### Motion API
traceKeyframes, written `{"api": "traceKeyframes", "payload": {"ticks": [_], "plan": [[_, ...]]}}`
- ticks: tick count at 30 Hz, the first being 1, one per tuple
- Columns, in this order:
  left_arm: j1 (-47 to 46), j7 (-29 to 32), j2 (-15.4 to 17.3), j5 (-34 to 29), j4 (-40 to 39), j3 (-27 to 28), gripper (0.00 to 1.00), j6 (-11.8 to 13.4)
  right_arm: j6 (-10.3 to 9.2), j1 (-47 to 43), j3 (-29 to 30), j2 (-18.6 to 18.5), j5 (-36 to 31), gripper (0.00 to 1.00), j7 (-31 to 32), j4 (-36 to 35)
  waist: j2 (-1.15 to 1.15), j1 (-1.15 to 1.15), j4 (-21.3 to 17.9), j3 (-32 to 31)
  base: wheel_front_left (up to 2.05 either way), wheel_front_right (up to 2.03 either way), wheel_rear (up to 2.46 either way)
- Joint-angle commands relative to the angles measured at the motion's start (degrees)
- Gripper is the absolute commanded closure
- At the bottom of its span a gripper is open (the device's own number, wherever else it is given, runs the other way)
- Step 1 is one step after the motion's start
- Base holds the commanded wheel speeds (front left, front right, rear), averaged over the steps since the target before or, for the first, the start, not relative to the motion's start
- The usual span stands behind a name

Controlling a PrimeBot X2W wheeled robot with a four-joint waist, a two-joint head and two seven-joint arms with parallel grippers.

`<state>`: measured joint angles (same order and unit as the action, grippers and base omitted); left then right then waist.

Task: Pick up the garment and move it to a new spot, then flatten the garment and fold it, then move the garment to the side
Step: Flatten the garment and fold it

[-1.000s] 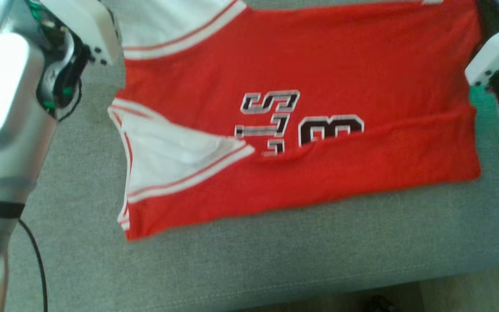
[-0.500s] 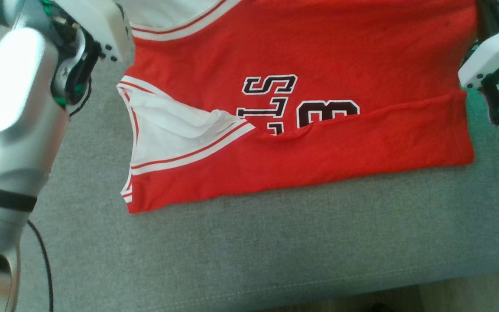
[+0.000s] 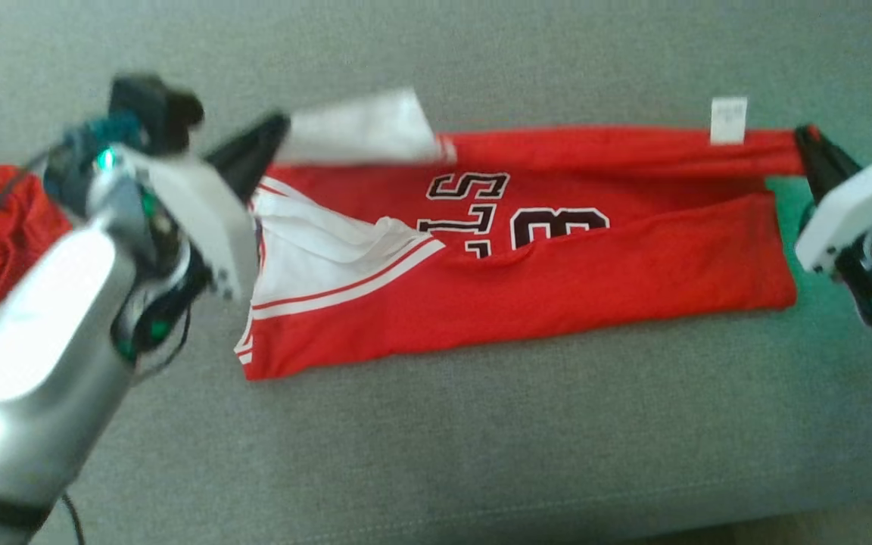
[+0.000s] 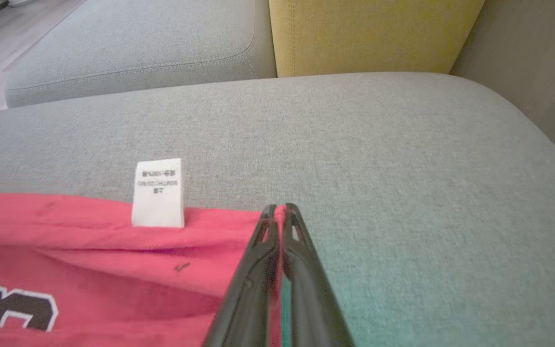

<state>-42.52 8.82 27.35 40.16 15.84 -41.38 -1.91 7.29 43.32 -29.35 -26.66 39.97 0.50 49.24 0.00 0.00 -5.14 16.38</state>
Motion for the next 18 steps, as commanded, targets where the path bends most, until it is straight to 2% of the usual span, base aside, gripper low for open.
{"api": "traceKeyframes", "payload": {"ticks": [1,9,14,18], "plan": [[-0.72,1.20,4.37,0.38,-3.68,2.54,1.00,0.75,0.20,-1.20,-0.81,-2.20,1.20,1.00,0.68,-2.59,0.00,0.00,0.34,-1.16,0.00,0.00,0.00],[10.98,8.13,11.51,5.51,-17.53,2.25,1.00,3.94,0.20,-7.42,-3.66,-8.05,6.37,1.00,9.51,-11.57,0.00,0.00,0.70,-3.42,0.00,0.00,0.00],[14.49,10.32,13.45,5.71,-20.54,0.60,1.00,4.76,0.20,-9.87,-4.46,-10.44,7.59,1.00,14.75,-15.86,0.00,0.00,0.45,-3.94,0.00,0.00,0.00],[15.79,11.45,13.60,6.74,-21.62,-0.03,1.00,4.95,0.20,-11.16,-4.09,-11.42,7.56,1.00,17.70,-18.22,0.00,0.00,0.03,-4.15,0.00,0.00,0.00]]}}
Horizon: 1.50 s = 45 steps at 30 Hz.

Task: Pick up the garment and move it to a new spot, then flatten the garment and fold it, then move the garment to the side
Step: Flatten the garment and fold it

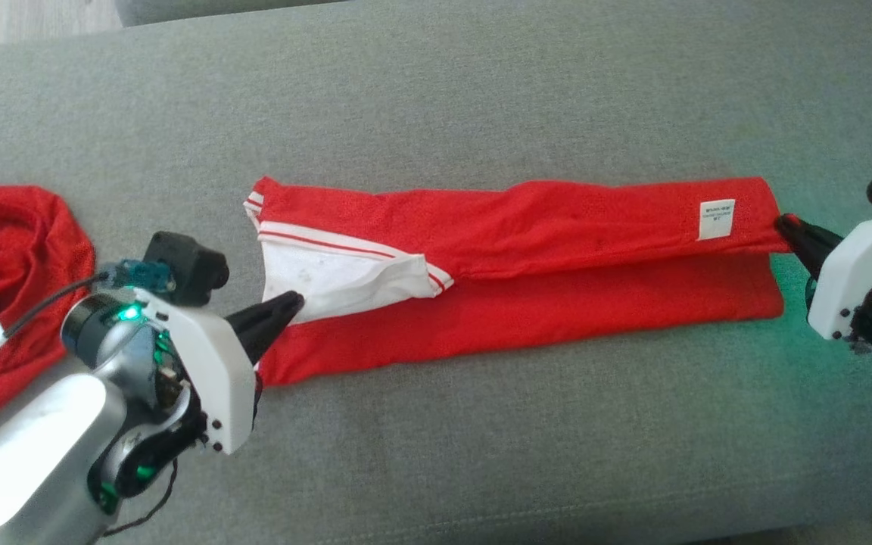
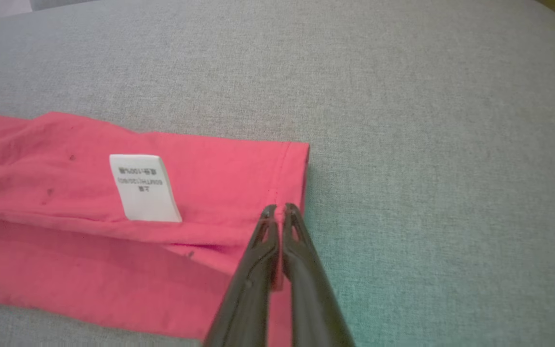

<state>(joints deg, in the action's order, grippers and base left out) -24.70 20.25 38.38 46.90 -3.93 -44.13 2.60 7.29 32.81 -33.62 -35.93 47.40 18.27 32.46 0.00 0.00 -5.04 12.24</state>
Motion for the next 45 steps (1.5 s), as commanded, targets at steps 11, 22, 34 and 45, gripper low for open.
{"api": "traceKeyframes", "payload": {"ticks": [11,22,34,45], "plan": [[-1.58,-0.65,2.44,-3.53,1.48,0.15,0.00,0.77,0.20,-3.72,1.64,-1.60,-5.09,0.00,4.71,-0.95,0.00,0.00,-1.07,-0.36,0.00,0.00,0.00],[-0.56,-19.74,-4.44,-3.01,9.45,8.32,0.00,6.39,0.20,-4.76,16.47,5.10,-7.76,0.00,-8.54,-0.68,0.00,0.00,-1.75,-3.55,0.00,0.00,0.00],[7.63,-35.21,-18.13,-1.93,9.60,24.44,0.00,5.31,0.20,-14.85,28.00,15.96,-21.02,0.00,-26.99,-10.44,0.00,0.00,-0.50,-8.25,0.00,0.00,0.00],[14.99,-35.24,-27.40,-16.32,13.81,29.48,0.00,-1.21,0.20,-20.61,32.50,21.56,-27.76,0.00,-26.65,-11.52,0.00,0.00,0.80,-7.05,0.00,0.00,0.00]]}}
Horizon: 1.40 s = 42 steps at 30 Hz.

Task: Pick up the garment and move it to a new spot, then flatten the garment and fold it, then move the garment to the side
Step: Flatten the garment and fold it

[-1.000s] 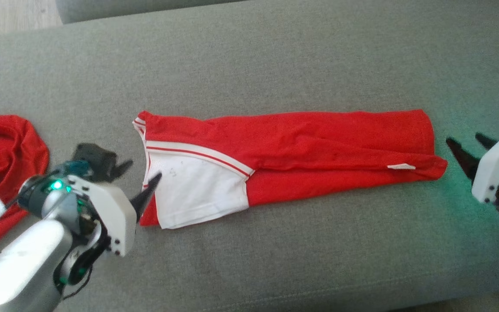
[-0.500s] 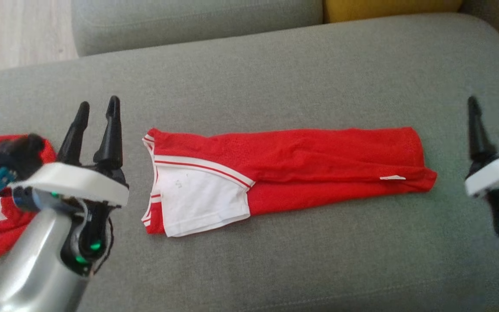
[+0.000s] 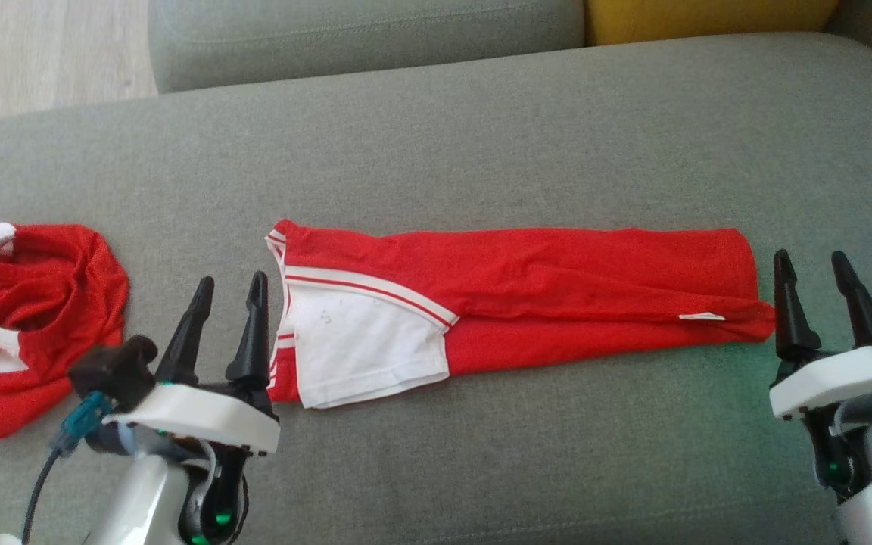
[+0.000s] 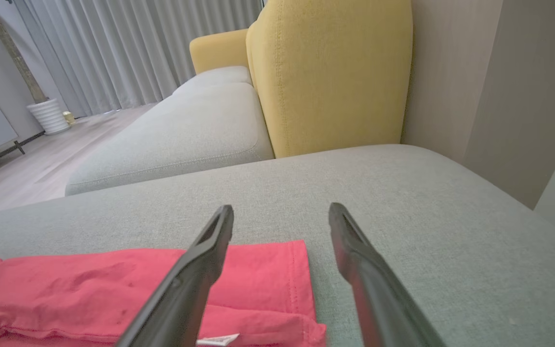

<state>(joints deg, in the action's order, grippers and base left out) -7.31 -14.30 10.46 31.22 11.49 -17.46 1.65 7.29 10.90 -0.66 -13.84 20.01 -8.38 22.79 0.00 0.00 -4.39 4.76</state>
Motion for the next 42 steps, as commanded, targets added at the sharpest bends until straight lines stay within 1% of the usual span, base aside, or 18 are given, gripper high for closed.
{"api": "traceKeyframes", "payload": {"ticks": [1,4,8,12,14,19,24,27,29,30,31,34,36,40,42], "plan": [[-2.38,-0.69,-0.11,-1.41,-1.51,3.67,0.00,-0.72,0.20,1.47,0.13,-0.28,-0.67,0.00,0.33,-1.59,0.00,0.00,0.22,0.78,0.00,0.00,0.00],[-2.64,-0.69,-1.66,-3.48,-1.14,5.79,0.00,-2.21,0.20,2.62,2.15,0.85,-1.90,0.00,1.70,-0.04,0.00,0.00,0.36,2.04,0.00,0.00,0.00],[-3.37,-0.69,-3.10,-6.18,-0.54,7.02,0.00,-4.24,0.20,5.10,6.31,4.14,-3.52,0.00,5.20,4.01,0.00,0.00,0.68,3.82,0.00,0.00,0.00],[-4.35,-0.69,-4.29,-7.75,0.27,8.17,0.00,-5.58,0.20,7.68,8.00,6.75,-6.50,0.00,8.75,7.62,0.00,0.00,1.09,5.31,0.00,0.00,0.00],[-4.55,-0.69,-4.54,-8.09,0.43,8.38,0.00,-5.84,0.20,8.26,8.39,7.16,-6.90,0.00,9.46,8.54,0.00,0.00,1.20,5.62,0.00,0.00,0.00],[-5.35,-0.70,-5.38,-9.51,1.04,9.26,0.00,-6.86,0.20,10.81,11.76,8.27,-9.04,0.00,11.87,13.38,0.00,0.00,1.73,6.73,0.00,0.00,0.00],[-5.78,-0.70,-5.97,-10.24,1.43,10.47,0.00,-7.45,0.20,12.73,14.40,8.90,-11.19,0.00,11.60,16.22,0.00,0.00,1.93,7.32,0.00,0.00,0.00],[-5.86,-0.70,-6.27,-10.59,1.58,10.92,0.00,-7.77,0.20,13.31,14.31,9.25,-11.45,0.00,12.16,17.73,0.00,0.00,1.92,7.52,0.00,0.00,0.00],[-5.94,-0.70,-6.46,-10.78,1.72,11.18,0.00,-7.93,0.20,13.63,13.20,9.58,-10.13,0.00,12.47,18.23,0.00,0.00,1.88,7.49,0.00,0.00,0.00],[-6.00,-0.70,-6.54,-10.83,1.81,11.36,0.00,-8.00,0.20,13.73,12.45,9.71,-9.09,0.58,12.86,18.43,0.00,0.00,1.83,7.43,0.00,0.00,0.00],[-6.09,-0.70,-6.62,-10.85,1.85,11.62,0.00,-8.06,0.20,13.78,11.61,9.77,-8.12,1.00,12.97,18.36,0.00,0.00,1.76,7.35,0.00,0.00,0.00],[-6.26,-0.70,-6.83,-11.00,1.97,12.37,0.00,-8.21,0.20,13.48,10.21,9.11,-6.06,1.00,13.24,18.08,0.00,0.00,1.54,6.93,0.00,0.00,0.00],[-6.31,-0.70,-6.94,-11.11,1.94,12.78,0.00,-8.29,0.20,13.24,10.14,7.90,-5.19,1.00,13.02,17.74,0.00,0.00,1.47,6.67,0.00,0.00,0.00],[-6.32,-0.70,-7.12,-11.07,1.74,13.59,0.00,-8.46,0.20,13.27,12.06,4.70,-4.63,1.00,12.14,17.34,0.00,0.00,1.41,6.44,0.00,0.00,0.00],[-6.34,-0.70,-7.18,-11.08,1.66,13.91,0.00,-8.54,0.20,13.59,14.15,2.75,-5.39,1.00,11.55,17.47,0.00,0.00,1.42,6.47,0.00,0.00,0.00]]}}
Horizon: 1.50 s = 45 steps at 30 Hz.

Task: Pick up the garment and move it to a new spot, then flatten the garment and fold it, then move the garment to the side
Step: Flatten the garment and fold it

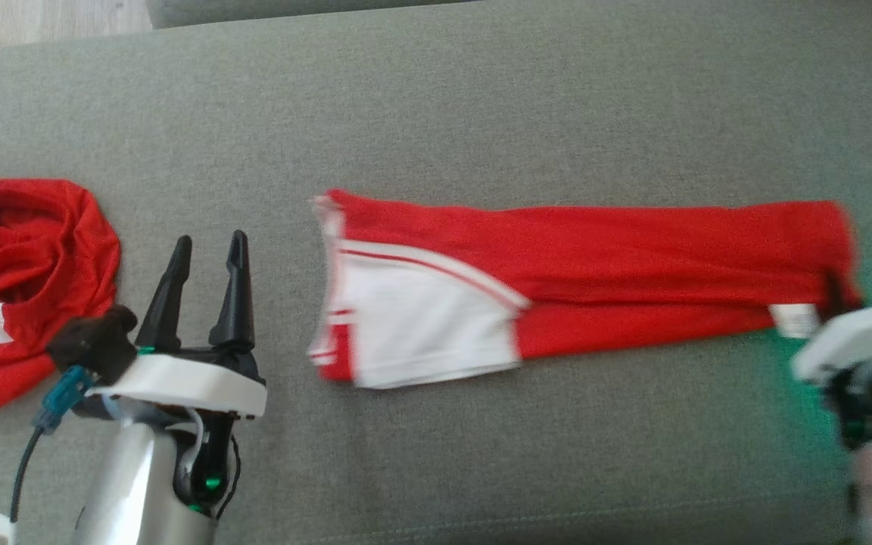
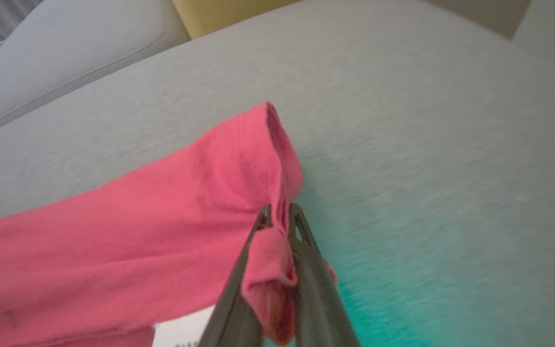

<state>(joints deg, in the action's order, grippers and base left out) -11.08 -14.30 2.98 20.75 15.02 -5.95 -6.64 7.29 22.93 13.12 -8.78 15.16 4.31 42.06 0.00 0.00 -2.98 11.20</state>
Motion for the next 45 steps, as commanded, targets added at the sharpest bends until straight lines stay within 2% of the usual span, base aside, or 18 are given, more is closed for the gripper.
{"api": "traceKeyframes", "payload": {"ticks": [1,6,9,12,15,16,22,28,33,38,44,45], "plan": [[-2.59,-0.70,0.28,-0.64,-1.89,2.52,0.00,-0.28,0.20,1.84,1.95,-3.31,-1.42,1.00,-1.59,-1.63,0.00,0.00,0.02,0.07,0.00,0.00,0.00],[-2.42,-0.70,0.17,-0.84,-1.84,2.96,0.00,-0.45,0.20,4.01,12.18,-7.17,-11.17,1.00,-4.00,-1.31,0.00,0.00,0.12,-0.11,0.00,0.00,0.00],[-2.21,-0.70,0.10,-0.83,-1.53,3.03,0.00,-0.53,0.20,5.63,16.65,-6.28,-17.56,1.00,-4.56,-2.13,0.00,0.00,0.18,-0.74,0.00,0.00,0.00],[-1.91,-0.70,0.03,-0.66,-1.26,3.09,0.00,-0.59,0.20,6.89,16.19,-3.14,-19.98,1.00,-3.93,-3.29,0.00,0.00,0.08,-1.58,0.00,0.00,0.00],[-1.50,-0.70,-0.02,-0.43,-0.90,3.10,0.00,-0.63,0.20,7.73,13.51,0.25,-18.64,1.00,-2.56,-4.83,0.00,0.00,-0.19,-2.59,0.00,0.00,0.00],[-1.50,-0.70,-0.02,-0.43,-0.90,3.10,0.00,-0.63,0.20,7.73,13.51,0.25,-18.64,1.00,-2.56,-4.83,0.00,0.00,-0.19,-2.59,0.00,0.00,0.00],[-0.70,-0.70,-0.07,-0.05,-0.10,2.71,0.00,-0.69,0.20,6.10,2.35,4.79,-10.95,1.00,1.75,-11.57,0.00,0.00,-0.09,-4.88,0.00,0.00,0.00],[0.27,-0.70,-0.09,0.51,0.14,1.72,0.00,-0.69,0.20,0.71,-10.32,5.83,-1.31,1.00,6.75,-21.28,0.00,0.00,0.94,-6.20,0.00,0.00,0.00],[0.88,-0.70,-0.10,0.80,0.33,1.12,0.00,-0.66,0.20,-3.50,-19.58,5.88,7.88,1.00,7.38,-26.02,0.00,0.00,1.98,-6.77,0.00,0.00,0.00],[0.87,-0.70,-0.10,0.92,0.54,0.45,0.00,-0.41,0.20,-5.18,-27.44,5.89,11.52,1.00,3.20,-24.80,0.00,0.00,3.30,-6.49,0.00,0.00,0.00],[0.87,-0.70,-0.10,1.45,0.60,-0.19,0.00,0.03,0.20,-4.11,-32.89,5.90,13.39,1.00,-0.53,-18.13,0.00,0.00,4.31,-5.65,0.00,0.00,0.00],[0.83,-0.70,-0.10,1.50,0.59,-0.32,0.00,0.09,0.20,-3.85,-33.36,5.90,13.39,0.63,-0.89,-16.85,0.00,0.00,4.44,-5.47,0.00,0.00,0.00]]}}
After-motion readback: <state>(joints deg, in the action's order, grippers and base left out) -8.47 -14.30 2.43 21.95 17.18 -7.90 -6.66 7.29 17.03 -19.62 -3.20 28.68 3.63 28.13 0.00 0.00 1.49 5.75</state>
